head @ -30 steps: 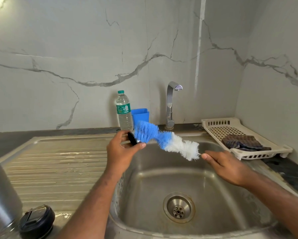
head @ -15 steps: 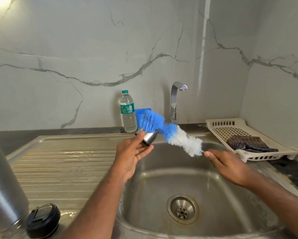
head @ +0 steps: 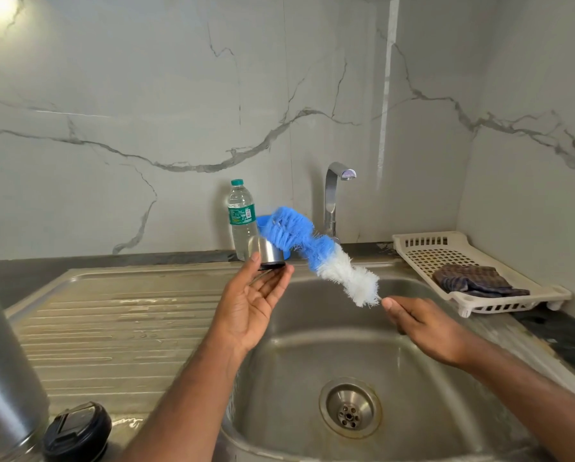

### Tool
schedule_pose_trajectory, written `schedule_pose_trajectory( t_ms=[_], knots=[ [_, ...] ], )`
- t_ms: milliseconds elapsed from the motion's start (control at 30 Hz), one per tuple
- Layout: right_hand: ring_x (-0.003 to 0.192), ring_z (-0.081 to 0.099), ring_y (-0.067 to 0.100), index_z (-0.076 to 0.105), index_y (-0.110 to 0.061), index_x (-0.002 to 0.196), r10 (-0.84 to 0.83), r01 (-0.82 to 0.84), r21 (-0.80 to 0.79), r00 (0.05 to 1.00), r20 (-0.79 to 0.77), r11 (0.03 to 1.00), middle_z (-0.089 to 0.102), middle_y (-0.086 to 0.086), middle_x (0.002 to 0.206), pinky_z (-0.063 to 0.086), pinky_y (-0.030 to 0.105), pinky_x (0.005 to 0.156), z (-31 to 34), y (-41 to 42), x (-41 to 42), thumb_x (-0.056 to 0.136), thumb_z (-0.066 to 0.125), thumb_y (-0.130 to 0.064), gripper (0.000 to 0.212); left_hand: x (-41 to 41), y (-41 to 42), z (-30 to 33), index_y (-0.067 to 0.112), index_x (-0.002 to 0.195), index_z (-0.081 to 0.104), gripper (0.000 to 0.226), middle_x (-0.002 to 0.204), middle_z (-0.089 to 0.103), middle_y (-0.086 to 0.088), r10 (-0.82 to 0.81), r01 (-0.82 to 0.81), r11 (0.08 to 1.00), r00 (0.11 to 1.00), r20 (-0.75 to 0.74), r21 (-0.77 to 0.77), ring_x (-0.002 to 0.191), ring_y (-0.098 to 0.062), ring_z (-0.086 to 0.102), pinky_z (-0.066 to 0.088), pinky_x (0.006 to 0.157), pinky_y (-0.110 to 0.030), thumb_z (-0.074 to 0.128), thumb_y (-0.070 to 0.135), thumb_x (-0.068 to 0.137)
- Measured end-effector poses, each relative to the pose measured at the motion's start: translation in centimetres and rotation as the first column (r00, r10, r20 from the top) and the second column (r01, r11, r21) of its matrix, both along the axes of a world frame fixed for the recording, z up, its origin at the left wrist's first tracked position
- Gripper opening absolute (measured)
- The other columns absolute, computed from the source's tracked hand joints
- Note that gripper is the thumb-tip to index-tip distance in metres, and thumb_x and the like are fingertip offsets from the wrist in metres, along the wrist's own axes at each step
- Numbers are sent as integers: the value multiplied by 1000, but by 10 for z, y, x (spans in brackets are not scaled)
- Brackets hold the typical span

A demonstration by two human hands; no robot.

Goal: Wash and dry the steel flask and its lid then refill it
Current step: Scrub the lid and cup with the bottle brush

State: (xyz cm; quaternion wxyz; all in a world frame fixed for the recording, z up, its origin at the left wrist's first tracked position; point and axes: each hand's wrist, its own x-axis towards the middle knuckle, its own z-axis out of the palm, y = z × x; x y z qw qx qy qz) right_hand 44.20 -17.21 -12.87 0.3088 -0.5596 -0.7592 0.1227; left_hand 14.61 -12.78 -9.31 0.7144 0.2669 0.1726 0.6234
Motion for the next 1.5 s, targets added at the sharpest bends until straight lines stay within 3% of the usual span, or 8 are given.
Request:
schedule_pose_trajectory(
  t_ms=[133, 400, 533, 667, 833, 1033, 1233, 1500],
  knots=[
    [57, 42, 5, 42, -19, 66, 30, -33, -38, 997, -74, 999, 44, -11, 58, 41, 33, 61, -3, 0, 0, 102, 34, -52, 49, -4, 4, -1, -3, 122, 60, 91, 121, 68, -27, -42, 36, 989, 998, 41, 143, 116, -34, 68, 58, 95, -40, 103, 22, 46],
    [50, 16, 15, 35, -24, 64, 25, -151, -348, 940, -340, 925, 27, -2, 57, 15, 25, 45, 2, -4, -2, 106, 36, -51, 49, -7, 8, -7, 7, 131, 59, 68, 132, 66, -12, 110, 0, 957, 926, -361, 290, 120, -36, 66, 56, 91, -58, 85, 0, 68],
    [48, 22, 13, 38, -21, 64, 18, -121, -326, 954, -301, 938, 31, -5, 54, 19, 28, 47, 6, -5, 13, 101, 37, -55, 51, -20, 14, -16, 16, 129, 64, 74, 123, 71, -7, 381, -124, 899, 693, -612, 420, 106, -24, 73, 61, 85, -36, 82, -20, 66],
    [52, 35, 8, 38, -17, 64, -97, 99, -124, 995, 26, 987, 39, -7, 56, 32, 32, 58, 1, 3, 11, 100, 33, -59, 55, -18, 21, -23, 22, 126, 63, 78, 124, 68, 0, 585, -141, 802, 380, -717, 580, 112, -12, 67, 59, 95, -35, 89, -13, 61],
    [55, 34, 9, 36, -19, 64, -100, 104, -62, 992, 72, 993, 36, -5, 59, 30, 34, 59, 2, 3, 15, 101, 35, -55, 51, -19, 24, -22, 10, 130, 63, 77, 121, 67, -4, 720, -283, 694, 252, -647, 662, 102, -13, 69, 56, 76, -13, 95, -1, 60],
    [55, 35, 9, 37, -17, 66, -123, 128, -34, 986, 114, 991, 39, -2, 60, 30, 34, 59, 6, 4, 3, 105, 34, -48, 51, -9, 22, -28, 17, 129, 65, 80, 124, 68, 1, 702, -154, 705, 284, -653, 692, 117, -13, 66, 56, 98, -29, 94, -6, 58],
    [58, 36, 11, 37, -13, 67, -122, 128, -47, 985, 119, 991, 38, -2, 61, 32, 35, 60, 3, 1, 16, 101, 32, -56, 55, -22, 21, -26, 25, 128, 66, 80, 121, 68, 11, 752, -205, 659, 200, -628, 724, 115, -10, 65, 57, 88, -29, 94, -4, 59],
    [57, 34, 8, 34, -19, 65, -90, 92, -62, 995, 41, 994, 36, -5, 61, 31, 33, 60, 2, -2, 18, 89, 28, -69, 56, -15, 19, -24, 40, 119, 63, 84, 115, 72, 5, 626, -172, 769, 393, -673, 615, 106, -9, 71, 60, 86, -26, 85, -19, 62]
  ],
)
